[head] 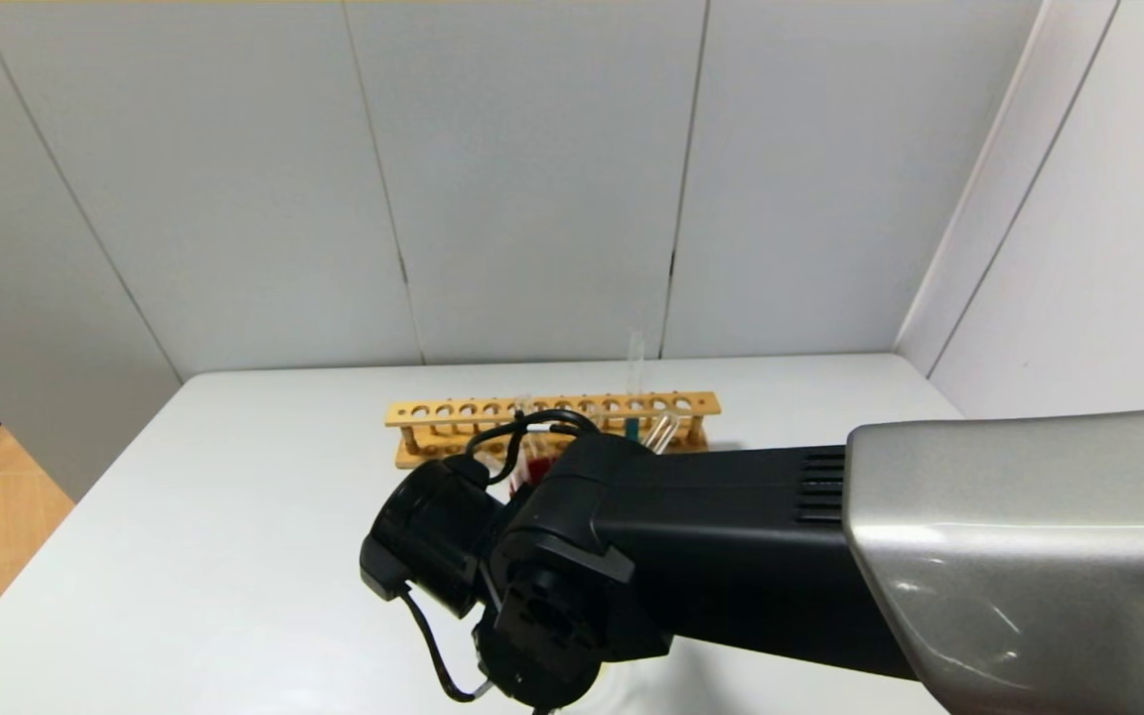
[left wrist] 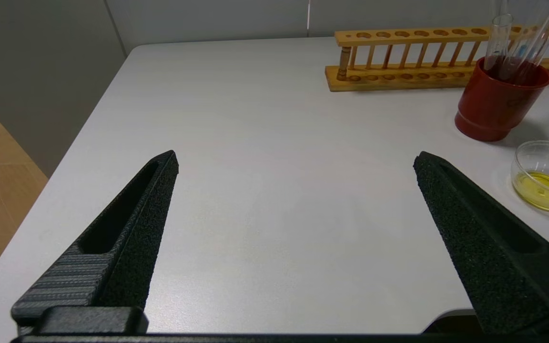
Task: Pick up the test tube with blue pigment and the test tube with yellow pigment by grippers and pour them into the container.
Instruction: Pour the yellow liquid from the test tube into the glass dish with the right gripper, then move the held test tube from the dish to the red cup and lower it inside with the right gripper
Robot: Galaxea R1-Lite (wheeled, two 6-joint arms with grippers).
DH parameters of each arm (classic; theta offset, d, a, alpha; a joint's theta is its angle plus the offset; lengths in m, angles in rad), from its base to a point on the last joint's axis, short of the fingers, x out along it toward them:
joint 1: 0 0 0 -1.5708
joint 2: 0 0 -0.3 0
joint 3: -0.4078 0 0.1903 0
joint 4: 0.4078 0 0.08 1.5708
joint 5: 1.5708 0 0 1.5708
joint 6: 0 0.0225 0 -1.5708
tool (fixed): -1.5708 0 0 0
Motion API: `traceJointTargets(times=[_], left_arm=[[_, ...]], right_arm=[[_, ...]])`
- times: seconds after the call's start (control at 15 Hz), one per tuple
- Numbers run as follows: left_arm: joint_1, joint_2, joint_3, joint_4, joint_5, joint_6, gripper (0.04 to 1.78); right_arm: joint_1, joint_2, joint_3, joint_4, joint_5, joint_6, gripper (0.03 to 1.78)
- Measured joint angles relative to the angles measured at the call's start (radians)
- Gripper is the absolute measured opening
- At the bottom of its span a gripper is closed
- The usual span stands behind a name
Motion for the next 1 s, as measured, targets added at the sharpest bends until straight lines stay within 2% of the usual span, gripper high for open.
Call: traceJointTargets(times=[0.4,0.6,0.8,1.0], left_arm=[[0.000,0.000,0.000,0.000,0.000,0.000,1.75],[0.000,0.000,0.000,0.000,0.000,0.000,1.75],[0.000,0.000,0.000,0.000,0.000,0.000,1.75],[0.000,0.000,0.000,0.000,0.000,0.000,1.75]], right_arm=[[0.000,0.000,-0.002,-0.009,0.000,0.005,0.36],[-0.010,-0.013,0.000,-0.068,0.013,0.019,0.36],[-0.029,-0.052,0.032,-0.150,0.090,0.056,0.36],[-0.072,-0.110,0.100,-0.228,0.197,0.212,0.36]])
